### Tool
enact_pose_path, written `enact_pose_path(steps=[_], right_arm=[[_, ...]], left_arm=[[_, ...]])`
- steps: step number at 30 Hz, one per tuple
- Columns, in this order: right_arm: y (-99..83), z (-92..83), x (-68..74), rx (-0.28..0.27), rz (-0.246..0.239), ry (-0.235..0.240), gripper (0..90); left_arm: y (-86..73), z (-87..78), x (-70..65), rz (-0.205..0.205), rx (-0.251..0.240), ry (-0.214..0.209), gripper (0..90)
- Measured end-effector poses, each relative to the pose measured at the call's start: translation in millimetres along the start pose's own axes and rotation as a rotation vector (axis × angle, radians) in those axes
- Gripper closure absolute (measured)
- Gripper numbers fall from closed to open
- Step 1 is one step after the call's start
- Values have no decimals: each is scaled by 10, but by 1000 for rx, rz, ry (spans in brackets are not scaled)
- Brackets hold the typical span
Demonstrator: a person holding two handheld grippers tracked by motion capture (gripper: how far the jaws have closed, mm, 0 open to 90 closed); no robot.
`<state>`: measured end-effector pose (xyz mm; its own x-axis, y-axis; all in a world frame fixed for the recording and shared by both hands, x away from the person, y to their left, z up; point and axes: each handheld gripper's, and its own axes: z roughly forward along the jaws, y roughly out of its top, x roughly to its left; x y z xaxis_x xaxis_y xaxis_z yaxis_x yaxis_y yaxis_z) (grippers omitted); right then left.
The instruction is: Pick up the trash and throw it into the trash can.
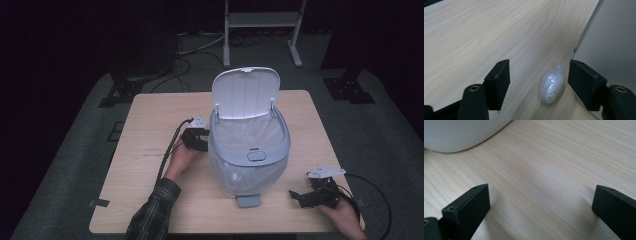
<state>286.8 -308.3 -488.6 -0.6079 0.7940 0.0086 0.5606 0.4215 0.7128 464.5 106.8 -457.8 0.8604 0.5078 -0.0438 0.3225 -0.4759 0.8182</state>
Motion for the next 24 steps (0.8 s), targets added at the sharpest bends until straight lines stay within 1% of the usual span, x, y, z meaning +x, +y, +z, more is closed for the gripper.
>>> enact_pose_path(steps=[5,8,9,11,14,22,23,24], right_arm=[[0,0,2,0,0,2,6],[0,0,3,0,-1,2,6],[0,0,2,0,-2,2,6],[0,0,2,0,-3,3,6],[0,1,2,-1,-3,3,6],[0,1,2,-1,-4,4,6],[0,1,2,-1,-4,4,6],[0,1,2,-1,-4,4,6]], left_arm=[[-31,61,7,-17,8,-17,377],[-40,78,11,-15,16,-19,379],[-46,91,10,-22,17,-22,380],[-57,118,4,-18,31,-25,384],[-62,140,1,-17,33,-28,385],[-78,201,-6,-16,46,-38,421],[-81,207,-7,-13,54,-38,421],[-85,212,-4,-1,67,-38,426]])
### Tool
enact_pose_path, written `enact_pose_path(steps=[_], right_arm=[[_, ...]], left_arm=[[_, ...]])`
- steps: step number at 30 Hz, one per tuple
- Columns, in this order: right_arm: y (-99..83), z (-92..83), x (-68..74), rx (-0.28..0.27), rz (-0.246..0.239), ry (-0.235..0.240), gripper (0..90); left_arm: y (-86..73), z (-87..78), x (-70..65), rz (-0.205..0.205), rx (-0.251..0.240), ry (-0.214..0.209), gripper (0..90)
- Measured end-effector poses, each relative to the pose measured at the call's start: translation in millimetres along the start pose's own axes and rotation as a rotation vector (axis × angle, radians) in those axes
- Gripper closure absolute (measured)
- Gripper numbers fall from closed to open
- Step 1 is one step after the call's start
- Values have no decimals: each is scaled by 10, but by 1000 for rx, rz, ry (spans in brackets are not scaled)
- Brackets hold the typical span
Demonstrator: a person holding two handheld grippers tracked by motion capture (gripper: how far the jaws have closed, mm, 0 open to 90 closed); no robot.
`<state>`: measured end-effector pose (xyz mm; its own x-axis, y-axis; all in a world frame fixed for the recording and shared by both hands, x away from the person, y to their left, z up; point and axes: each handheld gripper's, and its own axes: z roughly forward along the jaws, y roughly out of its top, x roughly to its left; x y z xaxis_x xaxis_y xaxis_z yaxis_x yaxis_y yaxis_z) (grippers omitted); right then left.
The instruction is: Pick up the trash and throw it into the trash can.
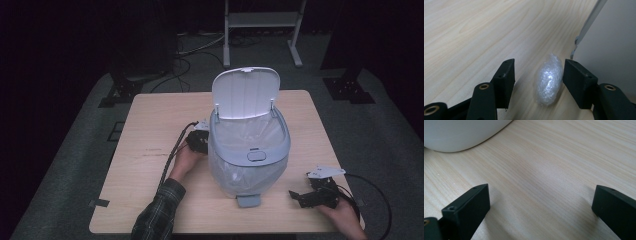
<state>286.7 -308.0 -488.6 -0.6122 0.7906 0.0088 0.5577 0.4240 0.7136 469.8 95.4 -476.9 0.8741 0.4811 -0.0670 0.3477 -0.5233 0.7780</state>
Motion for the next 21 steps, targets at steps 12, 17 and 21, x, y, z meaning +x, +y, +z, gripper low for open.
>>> enact_pose_path(steps=[12,17,21], right_arm=[[0,0,0,0,-1,0,6],[0,0,1,0,-1,0,6],[0,0,1,0,-1,1,6]], left_arm=[[2,40,-25,39,30,5,565],[12,44,-50,59,37,12,642],[17,46,-60,58,39,18,649]])
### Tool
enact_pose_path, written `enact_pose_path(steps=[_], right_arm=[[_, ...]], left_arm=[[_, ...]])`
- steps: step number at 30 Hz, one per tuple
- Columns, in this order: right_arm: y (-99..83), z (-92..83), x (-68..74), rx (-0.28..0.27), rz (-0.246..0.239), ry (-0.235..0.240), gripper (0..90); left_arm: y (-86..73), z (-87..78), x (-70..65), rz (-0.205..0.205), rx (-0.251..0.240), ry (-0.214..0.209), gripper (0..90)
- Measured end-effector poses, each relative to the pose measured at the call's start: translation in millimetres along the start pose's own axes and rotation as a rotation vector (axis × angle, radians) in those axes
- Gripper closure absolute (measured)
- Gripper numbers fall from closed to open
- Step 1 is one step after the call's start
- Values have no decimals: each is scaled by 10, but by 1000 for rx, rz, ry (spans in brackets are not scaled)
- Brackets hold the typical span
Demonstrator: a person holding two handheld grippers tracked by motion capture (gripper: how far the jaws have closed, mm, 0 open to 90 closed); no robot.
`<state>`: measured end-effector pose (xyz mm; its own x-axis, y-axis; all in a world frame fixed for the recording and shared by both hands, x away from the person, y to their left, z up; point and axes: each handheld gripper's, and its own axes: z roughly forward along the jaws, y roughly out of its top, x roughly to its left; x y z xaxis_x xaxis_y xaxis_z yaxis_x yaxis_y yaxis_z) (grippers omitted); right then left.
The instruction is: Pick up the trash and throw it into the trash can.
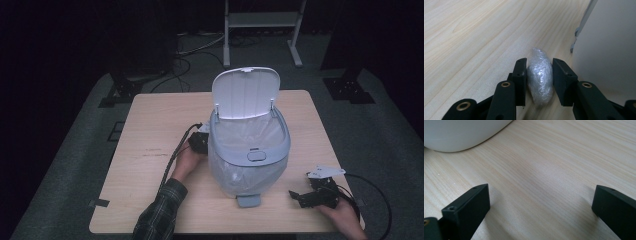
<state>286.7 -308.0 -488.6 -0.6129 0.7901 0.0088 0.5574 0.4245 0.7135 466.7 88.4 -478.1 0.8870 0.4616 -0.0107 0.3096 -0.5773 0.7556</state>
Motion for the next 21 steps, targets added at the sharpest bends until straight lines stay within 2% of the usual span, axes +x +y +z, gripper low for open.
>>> enact_pose_path(steps=[6,8,11,16,21], right_arm=[[0,0,0,0,0,0,6],[0,0,0,0,0,0,6],[0,0,0,0,0,0,6],[0,0,1,0,-1,1,6],[0,0,0,0,-2,1,6]], left_arm=[[-3,-18,12,-4,7,19,650],[-9,-57,32,-27,-11,24,650],[-7,-100,47,-39,-17,28,650],[3,-248,85,-78,-48,24,651],[3,-383,102,-90,-46,20,651]])
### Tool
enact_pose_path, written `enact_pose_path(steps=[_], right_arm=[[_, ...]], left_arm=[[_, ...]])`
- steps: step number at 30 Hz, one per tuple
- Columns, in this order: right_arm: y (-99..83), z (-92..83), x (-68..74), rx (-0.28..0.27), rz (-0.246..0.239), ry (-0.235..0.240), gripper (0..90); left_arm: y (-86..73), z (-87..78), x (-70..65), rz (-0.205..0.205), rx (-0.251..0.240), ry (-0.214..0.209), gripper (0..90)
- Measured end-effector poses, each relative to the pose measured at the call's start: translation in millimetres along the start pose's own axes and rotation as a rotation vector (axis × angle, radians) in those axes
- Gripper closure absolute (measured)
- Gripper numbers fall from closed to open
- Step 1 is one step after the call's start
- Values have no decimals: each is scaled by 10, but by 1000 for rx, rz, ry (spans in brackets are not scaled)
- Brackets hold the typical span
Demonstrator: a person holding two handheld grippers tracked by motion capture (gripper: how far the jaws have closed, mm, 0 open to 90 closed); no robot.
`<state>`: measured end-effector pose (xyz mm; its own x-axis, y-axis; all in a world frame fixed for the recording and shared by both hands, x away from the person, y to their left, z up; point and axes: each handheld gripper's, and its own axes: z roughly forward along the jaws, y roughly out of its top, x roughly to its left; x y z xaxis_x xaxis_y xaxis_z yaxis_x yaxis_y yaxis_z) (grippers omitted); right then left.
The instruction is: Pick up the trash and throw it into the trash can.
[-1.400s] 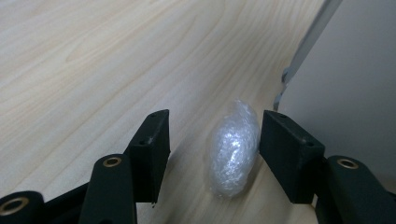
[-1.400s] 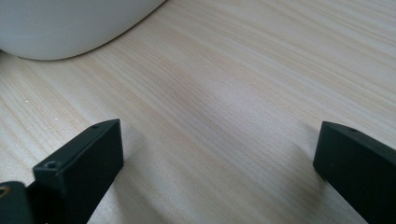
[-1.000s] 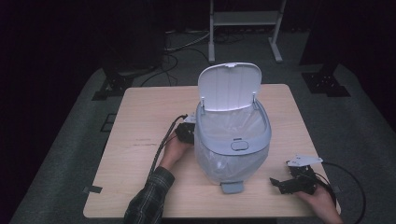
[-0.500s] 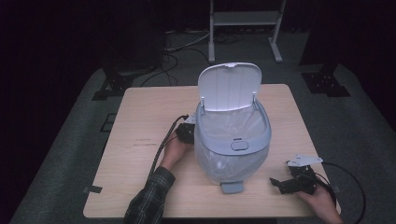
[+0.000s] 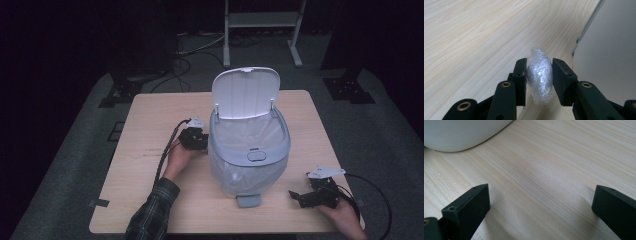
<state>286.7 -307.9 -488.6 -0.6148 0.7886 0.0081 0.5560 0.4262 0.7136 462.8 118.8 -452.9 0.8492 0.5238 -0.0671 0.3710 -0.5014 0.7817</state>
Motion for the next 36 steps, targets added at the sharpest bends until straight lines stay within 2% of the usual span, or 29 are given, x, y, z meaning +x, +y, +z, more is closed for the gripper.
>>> enact_pose_path(steps=[9,17,25,26,33,36], right_arm=[[0,0,0,0,-2,1,6],[0,0,1,0,-2,1,6],[0,0,1,-1,-2,1,6],[0,0,2,-1,-2,2,6],[-1,-1,8,1,-8,8,6],[-1,-1,9,0,-8,7,6]], left_arm=[[-42,-222,1,-19,-4,-3,651],[-101,-482,-35,-48,-35,-13,651],[-131,-648,-93,-42,-22,-19,651],[-141,-700,-94,-50,-25,-25,651],[-142,-873,-136,-42,-31,-55,651],[-116,-997,-167,-46,-57,-77,651]])
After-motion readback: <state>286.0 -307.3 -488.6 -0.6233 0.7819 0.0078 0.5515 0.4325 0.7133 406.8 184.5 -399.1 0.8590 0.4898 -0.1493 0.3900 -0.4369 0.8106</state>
